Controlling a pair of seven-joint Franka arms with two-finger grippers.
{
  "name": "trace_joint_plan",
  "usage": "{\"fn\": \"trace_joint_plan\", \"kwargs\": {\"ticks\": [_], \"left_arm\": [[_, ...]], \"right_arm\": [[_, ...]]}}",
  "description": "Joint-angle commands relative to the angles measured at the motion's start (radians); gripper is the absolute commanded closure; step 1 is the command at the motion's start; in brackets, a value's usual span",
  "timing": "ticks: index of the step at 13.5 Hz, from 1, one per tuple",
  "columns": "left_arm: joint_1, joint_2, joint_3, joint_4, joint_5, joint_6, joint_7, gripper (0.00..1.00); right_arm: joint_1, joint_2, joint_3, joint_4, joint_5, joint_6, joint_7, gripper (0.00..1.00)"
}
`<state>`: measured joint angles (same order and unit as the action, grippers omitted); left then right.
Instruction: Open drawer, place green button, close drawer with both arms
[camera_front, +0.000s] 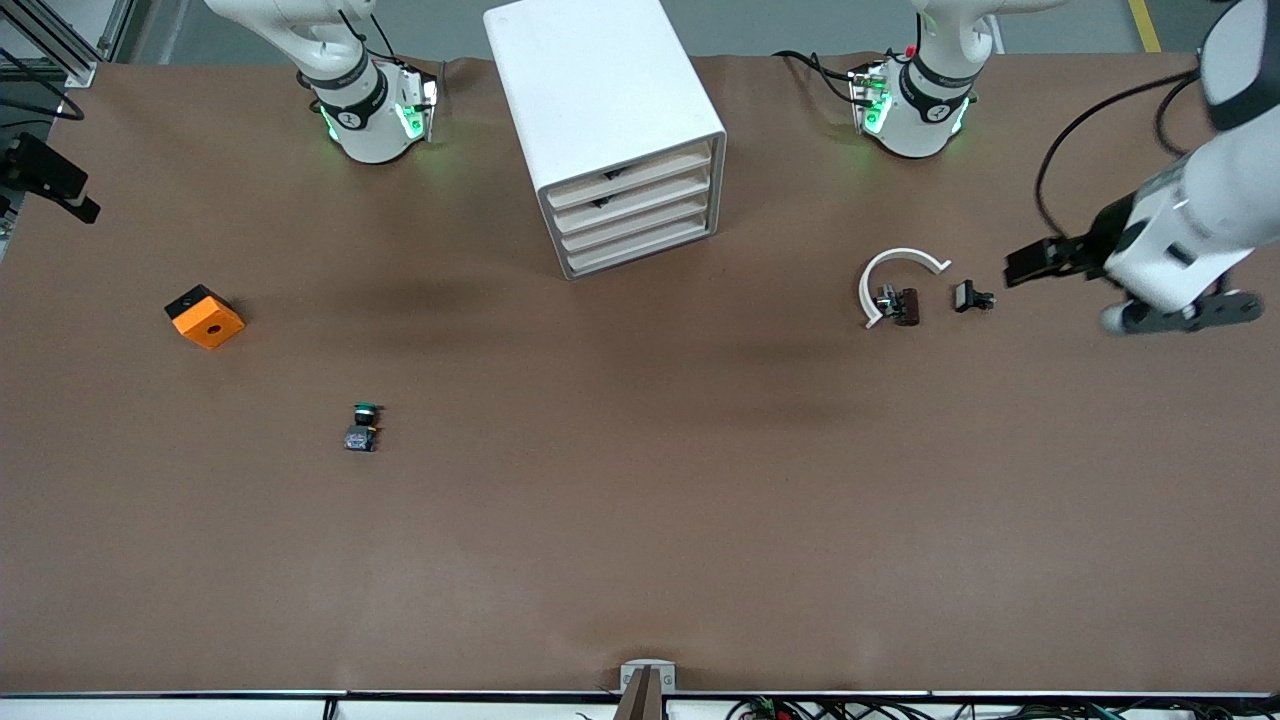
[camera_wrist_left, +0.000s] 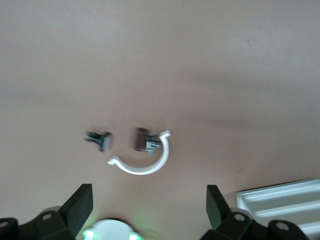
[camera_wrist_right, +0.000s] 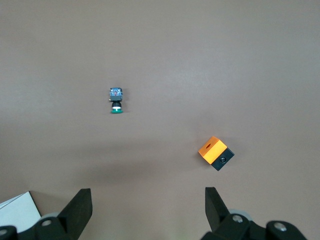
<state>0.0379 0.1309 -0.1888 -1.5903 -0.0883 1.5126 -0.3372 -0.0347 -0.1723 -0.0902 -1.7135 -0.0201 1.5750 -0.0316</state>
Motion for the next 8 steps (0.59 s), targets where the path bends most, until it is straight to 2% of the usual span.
{"fn": "trace_joint_plan", "kwargs": {"ticks": [1,3,5,8], "left_arm": [[-0.035,0.091,-0.037,0.035,-0.025,0.020,-0.199,0.00],[-0.074,0.151,-0.040,0.035,-0.028,0.035,-0.314,0.00],[-0.128,0.215,-0.040,0.035,-0.071,0.055,-0.455,0.00],[-0.208,0.324,-0.040,0.047,-0.093,0.113,-0.707,0.00]], "right_arm": [[-0.030,0.092,0.012,0.025,-0.038,0.002,-0.014,0.00],[-0.039,0.108,0.012,0.022,-0.040,0.019,-0.014,0.00],[-0.036,0.167,0.012,0.029,-0.029,0.001,-0.011,0.00],[-0.030,0.171,0.013,0.046,-0.018,0.008,-0.016,0.00]]}}
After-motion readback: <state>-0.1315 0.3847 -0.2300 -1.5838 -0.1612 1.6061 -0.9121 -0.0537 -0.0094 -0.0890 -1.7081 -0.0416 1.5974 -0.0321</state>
